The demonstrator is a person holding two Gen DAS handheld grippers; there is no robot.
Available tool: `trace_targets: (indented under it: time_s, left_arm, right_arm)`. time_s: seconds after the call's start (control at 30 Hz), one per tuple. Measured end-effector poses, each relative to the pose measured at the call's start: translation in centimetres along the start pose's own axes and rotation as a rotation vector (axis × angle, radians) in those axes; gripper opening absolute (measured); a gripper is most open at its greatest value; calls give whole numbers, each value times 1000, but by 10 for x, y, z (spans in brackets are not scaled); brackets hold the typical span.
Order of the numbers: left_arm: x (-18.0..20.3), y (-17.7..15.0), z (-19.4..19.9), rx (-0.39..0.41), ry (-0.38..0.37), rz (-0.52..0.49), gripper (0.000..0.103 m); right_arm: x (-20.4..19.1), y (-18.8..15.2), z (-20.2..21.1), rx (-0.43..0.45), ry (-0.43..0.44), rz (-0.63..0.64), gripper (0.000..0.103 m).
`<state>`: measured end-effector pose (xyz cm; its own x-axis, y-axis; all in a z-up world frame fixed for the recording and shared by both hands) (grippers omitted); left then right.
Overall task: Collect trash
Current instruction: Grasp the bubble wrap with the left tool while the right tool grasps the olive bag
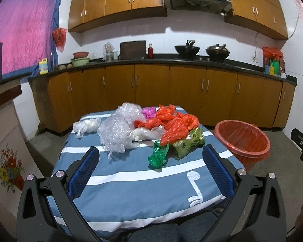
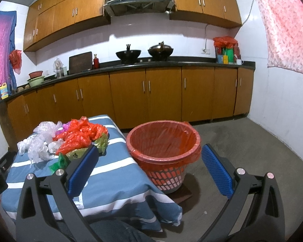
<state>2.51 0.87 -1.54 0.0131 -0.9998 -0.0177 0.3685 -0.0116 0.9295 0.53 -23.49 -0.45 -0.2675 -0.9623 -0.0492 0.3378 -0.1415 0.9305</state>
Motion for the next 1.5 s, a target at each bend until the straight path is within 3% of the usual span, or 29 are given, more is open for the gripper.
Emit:
trace_targets:
  time_s: [0.27, 0.5, 0.8, 1.17, 1.37, 1.43, 1.5]
  left_arm:
    - [-33, -6, -33, -56, 78, 52, 101]
    - [-68, 0, -74, -81, 202, 69, 101]
    - [-103, 4, -121, -128, 262, 104, 101]
    - [-132, 9, -151, -132, 288, 123, 100]
    - [-132, 8, -159, -136, 262, 139, 100]
    - [-129, 9, -160, -132, 249, 134, 100]
    - [-125, 11, -162, -127, 236, 130, 100]
  right_arm:
    - [-22, -2, -39, -69, 43, 24, 99]
    - [-46, 2, -98, -157, 70, 16, 99]
    - [-92, -7, -182, -303, 117, 15, 70]
    - [-135, -20, -262, -452, 138, -9, 65]
    - [-143, -38, -280, -528, 140, 16, 59]
    - [-143, -42, -282, -545, 143, 21, 53]
    - [-144, -46, -283, -554, 154, 28, 39]
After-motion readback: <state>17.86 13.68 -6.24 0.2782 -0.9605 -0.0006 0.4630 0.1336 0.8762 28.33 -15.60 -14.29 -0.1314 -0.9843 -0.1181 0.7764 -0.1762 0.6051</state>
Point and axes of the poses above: each gripper's, at about its wrist camera, not at the fingertips, and z roughly against the way its jaws point, x to its right, y to its top, the point moved 2 cm from there along -z, roughly the way its jaws point, and after that the axes turned 1 degree about x, right-handed, at the moved point
